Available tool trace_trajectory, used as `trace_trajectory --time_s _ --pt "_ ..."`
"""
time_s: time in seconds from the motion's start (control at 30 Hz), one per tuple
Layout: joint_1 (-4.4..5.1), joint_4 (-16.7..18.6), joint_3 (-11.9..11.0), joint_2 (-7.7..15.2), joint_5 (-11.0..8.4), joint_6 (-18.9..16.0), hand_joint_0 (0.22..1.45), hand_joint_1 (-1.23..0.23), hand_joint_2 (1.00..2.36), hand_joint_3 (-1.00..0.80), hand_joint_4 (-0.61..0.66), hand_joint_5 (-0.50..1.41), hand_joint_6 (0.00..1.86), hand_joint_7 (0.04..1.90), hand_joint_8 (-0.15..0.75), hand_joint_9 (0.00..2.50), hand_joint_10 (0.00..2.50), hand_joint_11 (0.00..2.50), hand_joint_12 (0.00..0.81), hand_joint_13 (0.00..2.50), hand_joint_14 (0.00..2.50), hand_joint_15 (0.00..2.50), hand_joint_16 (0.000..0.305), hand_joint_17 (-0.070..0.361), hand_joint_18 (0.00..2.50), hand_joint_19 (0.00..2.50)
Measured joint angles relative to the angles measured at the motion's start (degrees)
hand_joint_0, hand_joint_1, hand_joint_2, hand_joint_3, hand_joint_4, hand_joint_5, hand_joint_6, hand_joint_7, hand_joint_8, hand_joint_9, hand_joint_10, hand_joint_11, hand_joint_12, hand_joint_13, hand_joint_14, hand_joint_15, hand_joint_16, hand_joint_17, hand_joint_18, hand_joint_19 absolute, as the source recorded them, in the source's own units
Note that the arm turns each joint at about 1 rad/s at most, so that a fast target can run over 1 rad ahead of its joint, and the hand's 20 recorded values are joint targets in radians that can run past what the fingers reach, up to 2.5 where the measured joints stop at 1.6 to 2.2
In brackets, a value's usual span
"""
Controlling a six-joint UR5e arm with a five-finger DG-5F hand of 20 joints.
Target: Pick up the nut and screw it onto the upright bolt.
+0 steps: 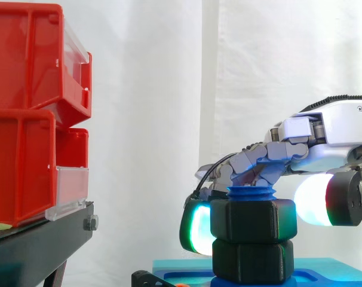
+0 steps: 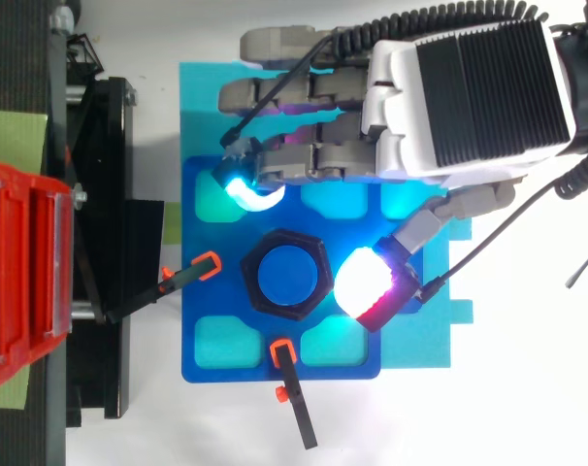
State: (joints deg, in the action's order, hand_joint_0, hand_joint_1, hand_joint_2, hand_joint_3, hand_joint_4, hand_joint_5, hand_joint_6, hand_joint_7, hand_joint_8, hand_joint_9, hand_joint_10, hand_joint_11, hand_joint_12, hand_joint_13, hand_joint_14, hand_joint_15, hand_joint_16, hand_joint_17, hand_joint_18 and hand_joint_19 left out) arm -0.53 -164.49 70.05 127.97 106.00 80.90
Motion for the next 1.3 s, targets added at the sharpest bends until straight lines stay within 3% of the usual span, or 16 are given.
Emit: trace_trajectory --time_s 0.37,0.7,0.9,1.0,1.1,1.3 --pt "-1.10 -0.49 -0.04 -0.82 0.79 0.09 0.46 -0.24 1.00 -0.50 0.13 -0.22 0.50 0.76 0.235 0.30 0.00 0.00 0.346 0.04 0.00 0.00 0.043 0.096 0.00 0.00" --pt "-1.97 -3.61 -0.04 -4.15 1.32 0.68 0.47 -0.26 1.00 -0.50 0.13 -0.22 0.50 0.76 0.232 0.28 0.00 0.00 0.340 0.08 0.00 0.00 0.042 0.095 0.00 0.00" --pt "-2.29 -6.14 -0.01 -6.62 0.29 0.90 0.48 -0.27 1.00 -0.50 0.13 -0.22 0.50 0.76 0.235 0.28 0.00 0.00 0.337 0.08 0.00 0.00 0.042 0.094 0.00 0.00" --pt "-2.25 -6.92 -0.01 -8.20 -1.55 0.70 0.48 -0.27 1.00 -0.50 0.14 -0.23 0.50 0.77 0.234 0.25 0.00 0.00 0.335 0.05 0.00 0.00 0.041 0.093 0.00 0.00" --pt "-2.20 -7.94 -0.01 -9.49 -4.70 -0.78 0.48 -0.29 1.00 -0.50 0.15 -0.23 0.50 0.77 0.235 0.24 0.00 0.00 0.333 0.04 0.00 0.00 0.041 0.093 0.00 0.00" --pt "-1.94 -9.07 -0.01 -10.15 -12.05 -8.30 0.48 -0.30 1.00 -0.50 0.17 -0.23 0.50 0.75 0.237 0.23 0.00 0.00 0.333 0.02 0.00 0.00 0.041 0.093 0.00 0.00"
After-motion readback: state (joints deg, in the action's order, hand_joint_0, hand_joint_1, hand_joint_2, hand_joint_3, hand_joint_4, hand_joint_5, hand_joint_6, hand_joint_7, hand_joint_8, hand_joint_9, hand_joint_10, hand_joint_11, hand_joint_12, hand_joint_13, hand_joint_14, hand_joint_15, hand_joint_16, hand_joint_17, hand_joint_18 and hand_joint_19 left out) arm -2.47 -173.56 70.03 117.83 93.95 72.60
